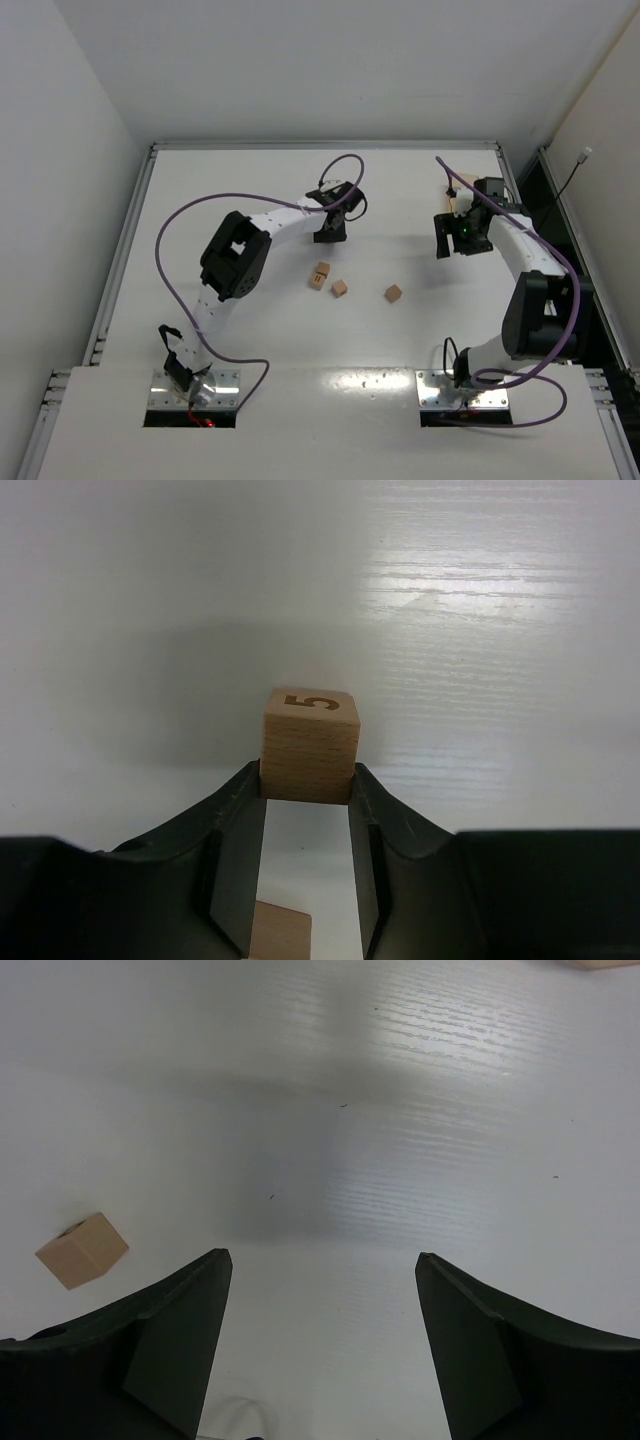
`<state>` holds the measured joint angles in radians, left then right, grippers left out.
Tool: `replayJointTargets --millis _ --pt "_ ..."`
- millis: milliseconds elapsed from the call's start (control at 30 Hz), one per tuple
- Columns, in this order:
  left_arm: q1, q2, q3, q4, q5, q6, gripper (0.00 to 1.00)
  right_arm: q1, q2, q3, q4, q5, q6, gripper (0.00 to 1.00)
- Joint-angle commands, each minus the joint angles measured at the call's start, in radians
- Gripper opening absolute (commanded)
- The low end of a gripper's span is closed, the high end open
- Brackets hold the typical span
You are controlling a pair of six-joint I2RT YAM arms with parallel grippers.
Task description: Build the wood block tower
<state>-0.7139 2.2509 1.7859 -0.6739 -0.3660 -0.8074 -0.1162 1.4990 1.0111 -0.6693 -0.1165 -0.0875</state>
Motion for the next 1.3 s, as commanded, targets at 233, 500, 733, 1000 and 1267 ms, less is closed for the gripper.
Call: replayJointTargets --millis 233,500,733,1000,1267 --pt "0.004 0.045 0.044 -0.023 -0.027 -0.070 0.00 -0.005 -0.019 0.020 0.016 -0.032 0.008 0.72" --pt "0.013 0.045 0.053 -0.013 -0.007 -0.061 0.32 -0.005 -0.019 0.020 0.007 -0.032 0.008 0.72" --pt "0.013 0.045 0.053 0.005 0.021 -0.039 0.60 -0.005 -0.010 0.020 0.007 -0.032 -0.001 0.72" --pt "0.013 0.033 0.053 0.034 0.039 0.045 0.88 0.006 -0.020 0.009 0.007 -0.023 -0.020 0.74" --pt "0.013 -0.123 0.064 0.126 -0.034 0.215 0.98 0.015 -0.043 -0.020 0.025 0.017 -0.032 0.86"
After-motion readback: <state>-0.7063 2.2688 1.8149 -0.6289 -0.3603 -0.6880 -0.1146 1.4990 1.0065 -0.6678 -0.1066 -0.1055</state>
